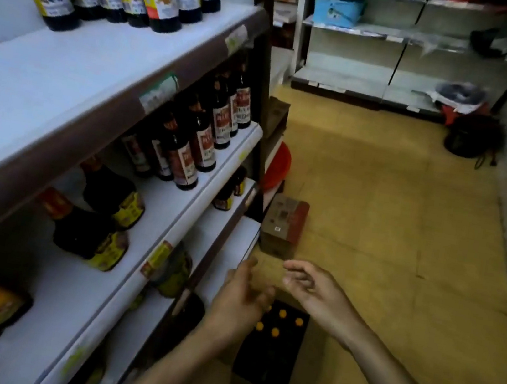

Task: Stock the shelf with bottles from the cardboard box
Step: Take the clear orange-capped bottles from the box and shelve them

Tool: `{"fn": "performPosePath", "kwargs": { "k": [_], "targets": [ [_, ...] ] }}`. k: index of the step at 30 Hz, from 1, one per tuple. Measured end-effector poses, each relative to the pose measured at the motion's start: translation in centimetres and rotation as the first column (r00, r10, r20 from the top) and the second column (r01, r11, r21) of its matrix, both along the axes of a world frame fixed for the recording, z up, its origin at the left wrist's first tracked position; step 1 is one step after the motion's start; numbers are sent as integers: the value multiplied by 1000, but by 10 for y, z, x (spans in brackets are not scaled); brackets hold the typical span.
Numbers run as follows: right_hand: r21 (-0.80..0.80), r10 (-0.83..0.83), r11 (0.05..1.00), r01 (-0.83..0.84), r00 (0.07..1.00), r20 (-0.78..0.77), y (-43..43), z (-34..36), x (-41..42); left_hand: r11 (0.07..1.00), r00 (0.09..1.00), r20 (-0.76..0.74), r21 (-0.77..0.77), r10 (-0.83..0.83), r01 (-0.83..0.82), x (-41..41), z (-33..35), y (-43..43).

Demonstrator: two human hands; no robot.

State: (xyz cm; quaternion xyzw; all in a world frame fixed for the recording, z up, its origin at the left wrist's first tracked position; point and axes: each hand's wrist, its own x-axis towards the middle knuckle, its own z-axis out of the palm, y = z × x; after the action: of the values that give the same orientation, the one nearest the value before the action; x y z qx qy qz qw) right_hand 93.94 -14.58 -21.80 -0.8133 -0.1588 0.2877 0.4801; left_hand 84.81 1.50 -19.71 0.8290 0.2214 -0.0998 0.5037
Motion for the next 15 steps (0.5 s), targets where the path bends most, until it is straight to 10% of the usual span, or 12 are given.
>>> {"fn": "performPosePath", "kwargs": {
  "k": [15],
  "targets": [
    [-152, -210, 972, 181, 956, -203, -17, -161, -21, 979, 975, -161, -155, -155, 130, 11, -194, -16]
  ]
}}
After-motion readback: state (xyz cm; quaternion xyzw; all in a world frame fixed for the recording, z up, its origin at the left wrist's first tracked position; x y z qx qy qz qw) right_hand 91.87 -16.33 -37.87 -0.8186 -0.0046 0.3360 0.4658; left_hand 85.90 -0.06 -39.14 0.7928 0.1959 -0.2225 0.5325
